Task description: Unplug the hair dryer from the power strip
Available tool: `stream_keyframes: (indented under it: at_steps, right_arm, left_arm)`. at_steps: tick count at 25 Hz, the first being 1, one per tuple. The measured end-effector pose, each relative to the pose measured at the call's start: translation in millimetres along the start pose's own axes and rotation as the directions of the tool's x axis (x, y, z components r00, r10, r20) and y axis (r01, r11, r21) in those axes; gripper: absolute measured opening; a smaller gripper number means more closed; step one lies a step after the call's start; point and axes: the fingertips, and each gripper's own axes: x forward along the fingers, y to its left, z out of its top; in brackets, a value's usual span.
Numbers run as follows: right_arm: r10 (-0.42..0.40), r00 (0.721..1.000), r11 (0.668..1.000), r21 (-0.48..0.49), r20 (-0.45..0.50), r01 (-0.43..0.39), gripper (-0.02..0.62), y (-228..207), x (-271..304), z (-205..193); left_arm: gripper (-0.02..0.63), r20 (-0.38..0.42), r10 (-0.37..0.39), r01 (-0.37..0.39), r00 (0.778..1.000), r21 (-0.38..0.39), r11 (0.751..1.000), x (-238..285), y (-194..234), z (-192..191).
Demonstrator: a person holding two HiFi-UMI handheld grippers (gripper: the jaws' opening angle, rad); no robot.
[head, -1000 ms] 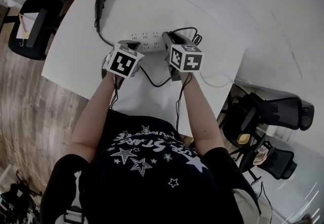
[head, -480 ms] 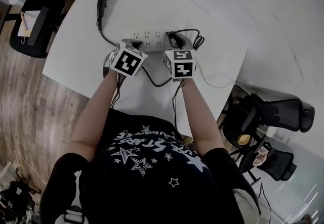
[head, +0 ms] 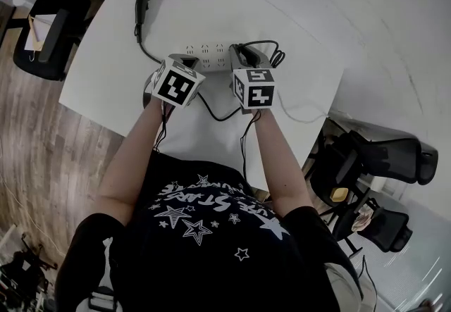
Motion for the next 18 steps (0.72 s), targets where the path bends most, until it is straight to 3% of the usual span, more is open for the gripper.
stream_keyframes:
  at_steps: [2,4,6,8,11,14,18]
  right_arm:
    - [-0.023,1.000,0.995,-0.092,0.004,0.024,0.080,3,-2,1]
    - [-0.022,1.000,0.996,-0.090,0.011,0.023,0.080,3,-3,1]
    - [0.004,1.000,1.000,0.021,0.022,-0.004,0.078,0,-3,-1]
    - [0.039,0.998,0.983,0.179,0.039,-0.045,0.080,-6,-2,-3]
    - [0.056,0.997,0.964,0.257,0.048,-0.066,0.080,-9,-2,-4]
    - [0.035,0.999,0.981,0.191,0.038,-0.042,0.080,-7,-2,-3]
    - [-0.003,1.000,1.000,-0.009,0.013,0.003,0.077,1,-4,0]
  left_arm:
    - [0.008,-0.005,0.005,-0.005,1.000,0.005,1.000,0,0,0]
    - [0.008,-0.007,0.007,-0.007,1.000,0.008,1.000,0,-1,-1]
    - [0.008,-0.005,0.009,-0.009,1.000,0.013,1.000,-1,-1,1]
    - [0.008,-0.004,0.009,-0.009,1.000,0.015,1.000,-1,-2,2]
    - [0.008,-0.005,0.007,-0.007,1.000,0.011,1.000,0,-1,0]
    - [0.008,-0.006,0.004,-0.004,1.000,0.008,1.000,1,-1,-1]
    - [0.008,-0.007,0.005,-0.005,1.000,0.011,1.000,0,0,-1]
